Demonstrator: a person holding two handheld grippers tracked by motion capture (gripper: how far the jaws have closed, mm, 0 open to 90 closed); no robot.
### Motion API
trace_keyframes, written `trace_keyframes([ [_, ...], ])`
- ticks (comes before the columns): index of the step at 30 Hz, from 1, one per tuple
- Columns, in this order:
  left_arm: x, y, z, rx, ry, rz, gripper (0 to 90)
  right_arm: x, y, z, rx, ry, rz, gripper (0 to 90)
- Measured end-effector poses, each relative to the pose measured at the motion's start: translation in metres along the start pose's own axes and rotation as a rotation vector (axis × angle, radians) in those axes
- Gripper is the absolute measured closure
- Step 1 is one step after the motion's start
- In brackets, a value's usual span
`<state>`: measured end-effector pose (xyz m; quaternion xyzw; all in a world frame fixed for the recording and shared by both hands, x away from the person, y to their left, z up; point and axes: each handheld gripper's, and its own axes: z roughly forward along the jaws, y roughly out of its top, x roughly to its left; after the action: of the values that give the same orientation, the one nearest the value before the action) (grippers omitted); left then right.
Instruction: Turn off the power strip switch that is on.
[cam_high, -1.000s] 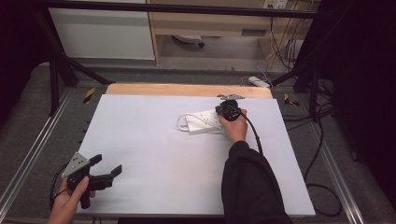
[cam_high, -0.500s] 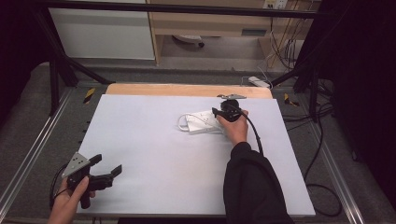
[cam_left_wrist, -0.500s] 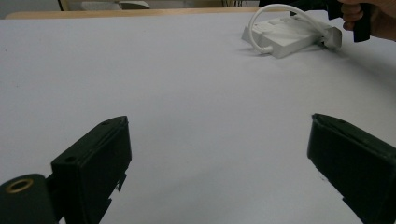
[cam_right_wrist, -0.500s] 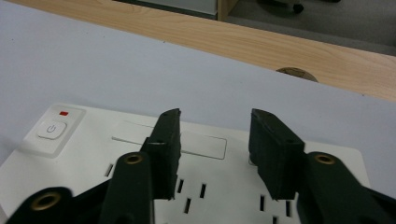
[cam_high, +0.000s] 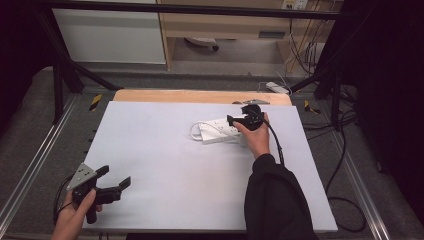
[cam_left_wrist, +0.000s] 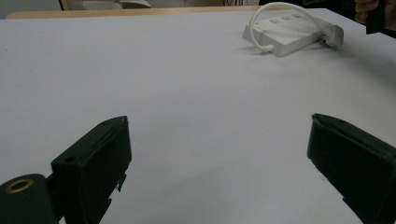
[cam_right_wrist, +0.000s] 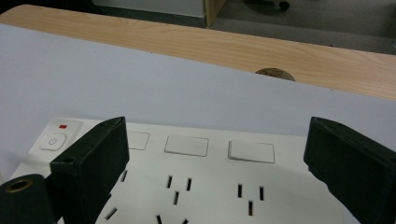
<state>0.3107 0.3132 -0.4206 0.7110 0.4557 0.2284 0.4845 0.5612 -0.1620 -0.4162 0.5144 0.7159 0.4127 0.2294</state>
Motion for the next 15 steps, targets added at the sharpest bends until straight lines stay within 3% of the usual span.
trace_keyframes([
  [8,0.000,0.000,0.000,0.000,0.003,0.000,6.2,-0.004,0.005,-0.018,0.017,0.025,0.013,3.6],
  [15,0.000,0.000,0.000,0.000,0.004,0.002,6.2,-0.006,0.002,-0.041,-0.010,0.055,-0.003,3.7],
])
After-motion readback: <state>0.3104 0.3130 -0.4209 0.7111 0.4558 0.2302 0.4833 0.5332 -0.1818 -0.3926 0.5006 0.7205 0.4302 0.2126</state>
